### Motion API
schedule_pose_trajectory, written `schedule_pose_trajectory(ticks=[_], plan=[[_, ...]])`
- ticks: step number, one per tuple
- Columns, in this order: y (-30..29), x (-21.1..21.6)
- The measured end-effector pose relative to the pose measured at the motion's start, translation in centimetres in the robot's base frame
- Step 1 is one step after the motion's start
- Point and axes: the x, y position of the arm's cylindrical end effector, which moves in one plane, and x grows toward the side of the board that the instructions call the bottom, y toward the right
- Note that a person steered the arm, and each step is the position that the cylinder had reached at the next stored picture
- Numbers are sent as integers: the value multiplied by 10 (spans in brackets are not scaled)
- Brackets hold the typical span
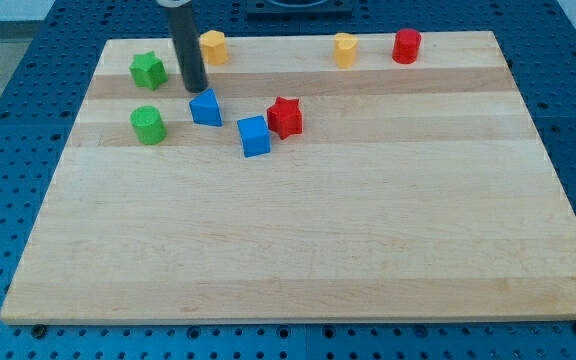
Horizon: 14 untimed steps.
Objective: Push the green star towards the blue triangle
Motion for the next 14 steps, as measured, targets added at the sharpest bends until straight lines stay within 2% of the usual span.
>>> schedule_pose_trajectory(ticks=[1,2,3,4,5,6,8,10,12,13,14], plan=[[-38,7],[-109,17],[-147,5],[-126,-56],[-71,-85],[-35,-66],[-81,-50],[-91,-89],[-114,-48],[-110,-26],[-80,-4]])
